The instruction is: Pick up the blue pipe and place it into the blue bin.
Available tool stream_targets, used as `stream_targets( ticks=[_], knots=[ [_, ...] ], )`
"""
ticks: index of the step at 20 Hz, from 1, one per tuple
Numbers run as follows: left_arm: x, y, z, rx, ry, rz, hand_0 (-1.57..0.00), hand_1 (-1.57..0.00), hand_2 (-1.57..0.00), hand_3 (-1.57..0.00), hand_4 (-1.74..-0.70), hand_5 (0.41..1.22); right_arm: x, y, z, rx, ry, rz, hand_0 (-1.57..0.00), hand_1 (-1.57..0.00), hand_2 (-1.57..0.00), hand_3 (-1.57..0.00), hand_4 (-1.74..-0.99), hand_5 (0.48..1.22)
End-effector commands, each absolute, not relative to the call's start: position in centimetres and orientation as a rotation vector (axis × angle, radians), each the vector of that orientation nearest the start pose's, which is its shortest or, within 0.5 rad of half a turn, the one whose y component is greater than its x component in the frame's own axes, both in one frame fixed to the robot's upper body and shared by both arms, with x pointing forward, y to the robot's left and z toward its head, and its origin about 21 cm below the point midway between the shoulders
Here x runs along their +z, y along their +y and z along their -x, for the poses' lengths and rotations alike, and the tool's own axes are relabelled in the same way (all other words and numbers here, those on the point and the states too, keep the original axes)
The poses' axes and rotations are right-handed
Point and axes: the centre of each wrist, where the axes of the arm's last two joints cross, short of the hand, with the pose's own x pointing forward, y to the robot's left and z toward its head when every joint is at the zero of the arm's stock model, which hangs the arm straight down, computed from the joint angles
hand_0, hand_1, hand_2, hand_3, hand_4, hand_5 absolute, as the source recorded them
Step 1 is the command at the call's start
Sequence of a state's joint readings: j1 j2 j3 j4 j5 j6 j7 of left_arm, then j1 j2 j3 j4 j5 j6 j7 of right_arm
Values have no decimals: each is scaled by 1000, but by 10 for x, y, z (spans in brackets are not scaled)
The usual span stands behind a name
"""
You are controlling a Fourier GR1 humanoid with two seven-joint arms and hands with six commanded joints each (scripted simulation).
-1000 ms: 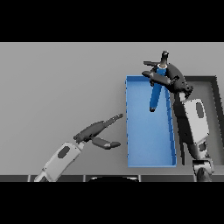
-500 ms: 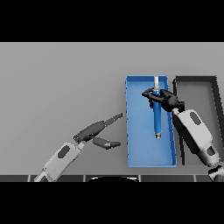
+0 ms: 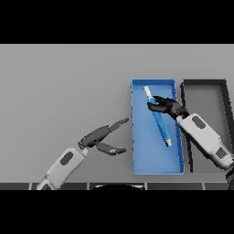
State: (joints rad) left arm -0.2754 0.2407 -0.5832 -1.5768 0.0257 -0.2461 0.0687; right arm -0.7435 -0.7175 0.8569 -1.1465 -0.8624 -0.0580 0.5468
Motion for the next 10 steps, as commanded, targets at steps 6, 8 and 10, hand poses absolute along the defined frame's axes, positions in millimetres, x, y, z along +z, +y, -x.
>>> stream_targets(
  ticks=[6, 8, 10],
  knots=[
    [41, 121, -261, -972, -1505, 441, 1, 1, 1, 1, -914, 460, 76, -240, -367, 553, -839, 25, -28, -25, -24, -19, -1120, 702],
    [41, 124, -264, -971, -1515, 436, 1, 1, 1, 1, -916, 464, 77, -239, -367, 563, -834, 15, -18, -16, -15, -12, -1123, 689],
    [38, 123, -261, -965, -1497, 448, 1, 1, 1, 1, -922, 466, 77, -242, -366, 564, -836, 21, -11, -10, -9, -7, -1132, 675]
  ],
)
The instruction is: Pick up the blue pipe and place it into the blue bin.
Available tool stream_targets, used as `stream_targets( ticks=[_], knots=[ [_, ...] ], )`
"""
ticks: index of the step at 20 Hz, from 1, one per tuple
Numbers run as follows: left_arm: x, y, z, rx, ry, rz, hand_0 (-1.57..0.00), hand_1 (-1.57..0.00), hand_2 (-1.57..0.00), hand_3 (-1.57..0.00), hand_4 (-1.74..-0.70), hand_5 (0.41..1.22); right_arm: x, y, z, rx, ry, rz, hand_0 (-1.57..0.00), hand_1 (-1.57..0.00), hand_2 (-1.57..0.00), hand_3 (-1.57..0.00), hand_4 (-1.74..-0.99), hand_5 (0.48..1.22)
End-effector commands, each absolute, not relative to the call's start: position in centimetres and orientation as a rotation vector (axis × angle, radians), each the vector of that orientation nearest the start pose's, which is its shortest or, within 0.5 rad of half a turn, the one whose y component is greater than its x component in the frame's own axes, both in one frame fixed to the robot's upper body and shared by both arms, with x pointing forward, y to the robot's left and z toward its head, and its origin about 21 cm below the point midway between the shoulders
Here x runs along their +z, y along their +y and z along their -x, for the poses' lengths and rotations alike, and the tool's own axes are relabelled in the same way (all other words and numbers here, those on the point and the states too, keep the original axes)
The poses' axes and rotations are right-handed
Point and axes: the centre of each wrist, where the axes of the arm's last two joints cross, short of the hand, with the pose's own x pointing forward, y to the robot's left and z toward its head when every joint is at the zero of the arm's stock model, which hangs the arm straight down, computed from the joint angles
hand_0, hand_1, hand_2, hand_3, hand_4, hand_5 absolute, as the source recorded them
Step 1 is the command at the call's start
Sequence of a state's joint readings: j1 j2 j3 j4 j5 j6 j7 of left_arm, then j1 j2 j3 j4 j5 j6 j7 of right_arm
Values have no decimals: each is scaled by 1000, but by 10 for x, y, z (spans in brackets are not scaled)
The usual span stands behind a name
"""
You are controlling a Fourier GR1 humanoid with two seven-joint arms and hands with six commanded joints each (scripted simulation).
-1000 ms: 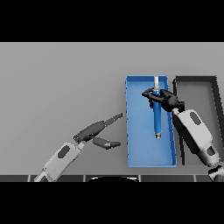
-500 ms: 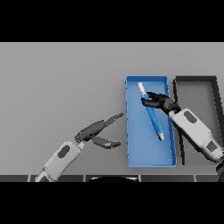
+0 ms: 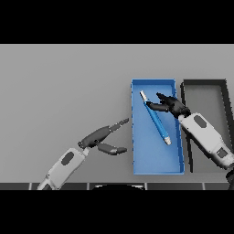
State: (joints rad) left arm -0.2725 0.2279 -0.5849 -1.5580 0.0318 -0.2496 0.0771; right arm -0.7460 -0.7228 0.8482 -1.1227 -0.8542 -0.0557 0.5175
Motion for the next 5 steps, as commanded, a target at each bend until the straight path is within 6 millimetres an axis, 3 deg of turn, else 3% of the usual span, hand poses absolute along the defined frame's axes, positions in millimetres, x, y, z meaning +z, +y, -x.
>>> stream_targets(
  ticks=[1, 5],
  knots=[
    [38, 121, -261, -958, -1505, 453, 1, 1, 1, 1, -920, 464, 77, -247, -368, 572, -835, 23, -9, -8, -7, -6, -1129, 672],
    [35, 117, -264, -964, -1488, 443, 1, 1, 1, 1, -920, 468, 75, -242, -370, 576, -838, -3, -9, -8, -7, -6, -1129, 677]
  ],
)
